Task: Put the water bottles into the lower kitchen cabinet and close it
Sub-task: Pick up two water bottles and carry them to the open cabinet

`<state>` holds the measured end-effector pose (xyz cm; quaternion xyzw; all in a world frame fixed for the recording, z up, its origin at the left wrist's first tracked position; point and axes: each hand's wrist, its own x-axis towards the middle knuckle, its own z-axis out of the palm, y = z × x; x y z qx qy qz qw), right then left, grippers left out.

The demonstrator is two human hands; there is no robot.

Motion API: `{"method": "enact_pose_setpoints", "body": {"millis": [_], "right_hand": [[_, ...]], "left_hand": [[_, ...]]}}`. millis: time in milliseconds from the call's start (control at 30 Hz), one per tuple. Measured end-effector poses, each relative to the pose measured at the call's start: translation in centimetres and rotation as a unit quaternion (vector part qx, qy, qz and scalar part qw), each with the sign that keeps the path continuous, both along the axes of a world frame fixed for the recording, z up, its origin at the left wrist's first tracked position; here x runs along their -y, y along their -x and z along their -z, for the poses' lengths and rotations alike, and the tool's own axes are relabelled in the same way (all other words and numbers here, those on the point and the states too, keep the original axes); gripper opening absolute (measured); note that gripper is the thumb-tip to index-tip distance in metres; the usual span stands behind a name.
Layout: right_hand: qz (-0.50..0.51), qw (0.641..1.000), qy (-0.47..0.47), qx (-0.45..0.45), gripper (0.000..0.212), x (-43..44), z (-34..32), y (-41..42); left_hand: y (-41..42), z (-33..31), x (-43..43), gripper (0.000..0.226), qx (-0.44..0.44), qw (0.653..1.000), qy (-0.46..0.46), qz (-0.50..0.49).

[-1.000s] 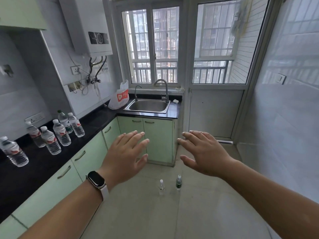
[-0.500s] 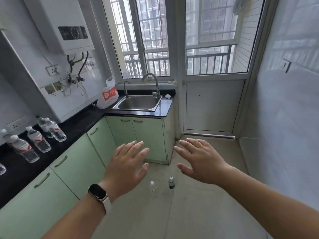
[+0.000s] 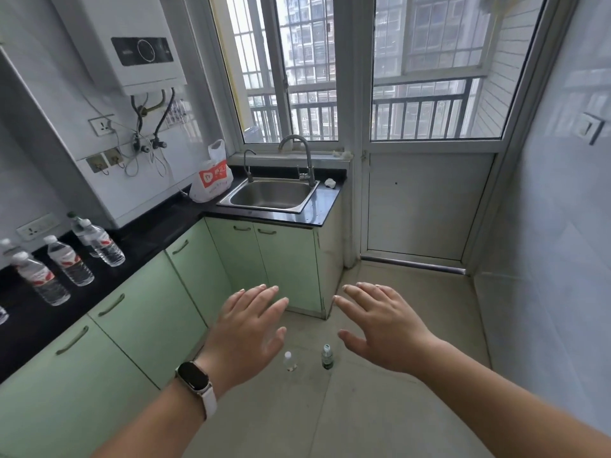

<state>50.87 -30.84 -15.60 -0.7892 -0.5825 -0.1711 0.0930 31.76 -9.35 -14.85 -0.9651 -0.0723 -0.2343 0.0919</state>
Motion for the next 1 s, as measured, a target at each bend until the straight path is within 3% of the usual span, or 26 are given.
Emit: {"method": "enact_pose_setpoints", "body": {"millis": [233,633,1000], "right_hand": [[-0.004,1.0,0.021,0.001,0.059,-2.9,1.7,-3.6],[-0.012,0.997,0.082,-0.01,0.057,-16.4,4.9,-12.4],[-0.043,0.985,0.146,-0.078,0.061,-25.4,10.7,-19.2]], "left_hand": [[-4.3,3.4,-3.6,0.046,-0.02,0.999,0.033,-0.009],[-13.8,8.6,-16.7,0.045,-0.041,0.993,0.114,-0.011],[-17.8,13.1,-22.7,0.046,-0.081,0.973,0.188,-0.104]]}}
